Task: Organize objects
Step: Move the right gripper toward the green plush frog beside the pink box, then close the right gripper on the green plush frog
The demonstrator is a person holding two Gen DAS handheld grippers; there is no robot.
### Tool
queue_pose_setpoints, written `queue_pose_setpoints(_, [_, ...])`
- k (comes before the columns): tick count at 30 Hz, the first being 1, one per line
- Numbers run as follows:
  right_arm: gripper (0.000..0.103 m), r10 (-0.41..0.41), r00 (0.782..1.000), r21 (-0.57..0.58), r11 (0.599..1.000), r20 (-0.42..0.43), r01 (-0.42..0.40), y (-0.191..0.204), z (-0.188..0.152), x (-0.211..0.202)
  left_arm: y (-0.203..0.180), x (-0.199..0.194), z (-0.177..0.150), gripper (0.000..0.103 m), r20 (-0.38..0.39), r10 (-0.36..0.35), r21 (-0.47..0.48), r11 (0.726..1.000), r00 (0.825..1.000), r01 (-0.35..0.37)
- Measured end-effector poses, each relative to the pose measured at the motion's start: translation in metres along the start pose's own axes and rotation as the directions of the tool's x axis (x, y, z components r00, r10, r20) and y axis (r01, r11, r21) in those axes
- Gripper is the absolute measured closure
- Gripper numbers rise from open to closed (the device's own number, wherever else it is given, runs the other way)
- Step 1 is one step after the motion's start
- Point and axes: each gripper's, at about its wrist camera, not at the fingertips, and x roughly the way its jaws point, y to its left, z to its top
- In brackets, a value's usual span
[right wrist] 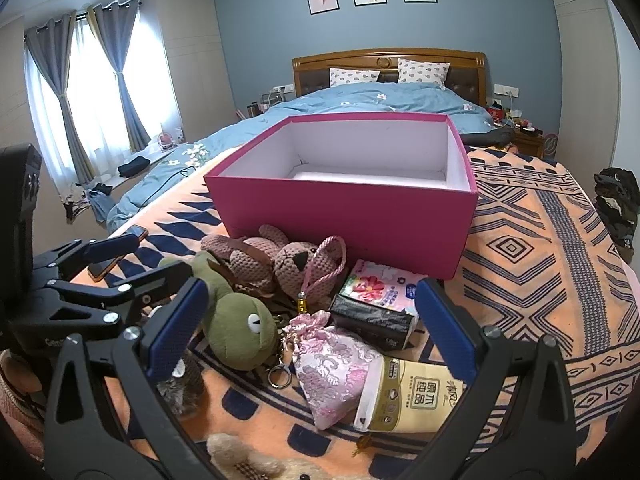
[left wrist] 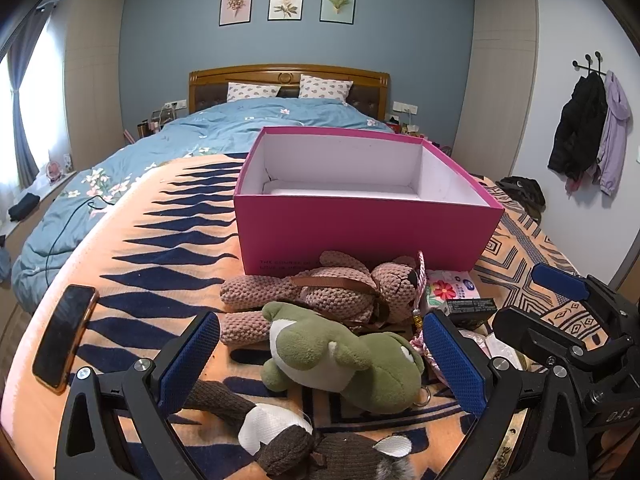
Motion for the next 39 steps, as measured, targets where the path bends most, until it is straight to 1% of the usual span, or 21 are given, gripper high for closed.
queue_pose_setpoints(7, [0.0, 0.016, 1.0, -0.005, 1.0, -0.014, -0.016, 0.002, -0.001, 0.005, 0.005, 0.0, 0.0, 0.0, -0.002, 0.002, -0.004, 1.0, 1.0, -0.002])
queue_pose_setpoints(13, [0.0, 0.048, 0.998, -0.01, 0.999, -0.034, -0.048, 0.005, -0.004, 0.01, 0.017, 0.0, -0.001, 0.0, -0.001, 0.001, -0.018, 1.0, 1.0, -0.001])
queue_pose_setpoints(17, [0.0, 0.064, 0.997, -0.013, 0.998, -0.046, -0.064, 0.007, -0.006, 0.013, 0.025, 0.003, -0.004, 0.0, -0.016, -0.007, -0.028, 1.0, 1.0, 0.006])
queue_pose_setpoints(20, [0.0, 0.086, 0.994, -0.018, 0.996, -0.066, -0.087, 0.011, -0.008, 0.017, 0.035, 0.005, -0.005, 0.0, -0.019, -0.004, -0.041, 0.999, 1.0, 0.003])
queue_pose_setpoints(22, [0.001, 0.12, 0.989, -0.017, 0.992, -0.09, -0.122, 0.014, -0.01, 0.022, 0.041, 0.008, -0.007, 0.0, -0.026, -0.002, -0.045, 0.999, 1.0, 0.001])
queue_pose_setpoints(24, [0.005, 0.15, 0.981, -0.025, 0.988, -0.12, -0.154, 0.019, -0.012, 0.028, 0.047, 0.01, -0.009, 0.0, -0.034, 0.0, -0.044, 0.999, 0.999, -0.001])
queue_pose_setpoints(28, [0.022, 0.192, 0.962, -0.019, 0.98, -0.192, -0.2, 0.027, -0.017, 0.046, 0.056, 0.014, -0.011, 0.0, -0.044, -0.007, -0.047, 0.999, 0.999, 0.005])
queue_pose_setpoints(29, [0.025, 0.203, 0.957, -0.011, 0.978, -0.209, -0.21, 0.029, -0.018, 0.05, 0.057, 0.014, -0.011, 0.0, -0.043, -0.011, -0.047, 0.999, 0.999, 0.009])
queue_pose_setpoints(30, [0.026, 0.212, 0.951, -0.003, 0.976, -0.223, -0.218, 0.03, -0.02, 0.054, 0.058, 0.015, -0.011, 0.0, -0.043, -0.02, -0.048, 0.999, 0.999, 0.018])
queue_pose_setpoints(32, [0.033, 0.234, 0.939, 0.015, 0.971, -0.253, -0.238, 0.032, -0.024, 0.064, 0.059, 0.016, -0.011, 0.0, -0.042, -0.036, -0.047, 0.998, 0.998, 0.034])
queue_pose_setpoints(34, [0.037, 0.248, 0.928, 0.027, 0.968, -0.279, -0.25, 0.034, -0.026, 0.071, 0.06, 0.017, -0.011, 0.0, -0.04, -0.046, -0.041, 0.998, 0.998, 0.044])
queue_pose_setpoints(39, [0.037, 0.231, 0.924, 0.007, 0.971, -0.303, -0.24, 0.038, -0.028, 0.079, 0.061, 0.021, -0.008, 0.0, -0.038, -0.065, -0.03, 0.997, 0.997, 0.064])
